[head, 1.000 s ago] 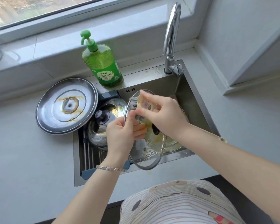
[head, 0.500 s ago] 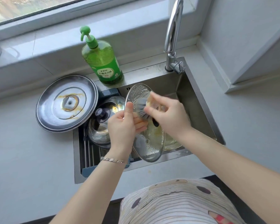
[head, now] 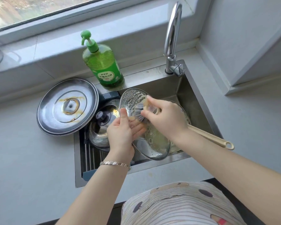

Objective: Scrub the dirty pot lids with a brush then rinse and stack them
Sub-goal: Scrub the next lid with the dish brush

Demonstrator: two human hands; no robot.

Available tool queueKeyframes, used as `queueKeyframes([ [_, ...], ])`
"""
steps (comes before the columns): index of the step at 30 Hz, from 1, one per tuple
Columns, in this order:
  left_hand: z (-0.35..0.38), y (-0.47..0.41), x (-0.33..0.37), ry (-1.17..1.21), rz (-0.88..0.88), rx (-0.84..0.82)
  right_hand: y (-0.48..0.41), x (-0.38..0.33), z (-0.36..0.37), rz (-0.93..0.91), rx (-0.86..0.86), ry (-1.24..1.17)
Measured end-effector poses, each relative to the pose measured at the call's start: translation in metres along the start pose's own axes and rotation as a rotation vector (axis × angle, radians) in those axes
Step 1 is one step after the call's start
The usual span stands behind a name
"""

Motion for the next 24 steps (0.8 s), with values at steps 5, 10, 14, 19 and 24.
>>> queueKeyframes([
  [5,-0.009,-0.004,-0.003,0.024,-0.065,-0.042,0.042,-0.025,0.014,-0.338,-0.067,0.029],
  [10,0.0,0.002,-0.006,0.037,-0.072,-0.085,-0.008,-0.005,0.009,-0.057,-0.066,0.081],
  [14,-0.001,0.003,-0.006,0.003,-0.038,-0.118,0.009,-0.032,0.011,-0.26,-0.154,0.024],
  [19,-0.005,0.003,-0.005,-0.052,-0.012,-0.109,-0.004,-0.006,0.002,-0.185,-0.191,0.093],
  [24,-0.008,-0.006,-0.002,-0.03,-0.049,-0.067,0.035,-0.029,0.012,-0.49,-0.04,0.021],
])
Point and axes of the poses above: each hand's wrist, its own y-axis away from the middle knuckle, its own z-axis out of the palm, x = y × z, the point moved 6 cm from there along -y, towards the middle knuckle, and after that the axes turned 7 degrees about x, right-handed, at the moved point
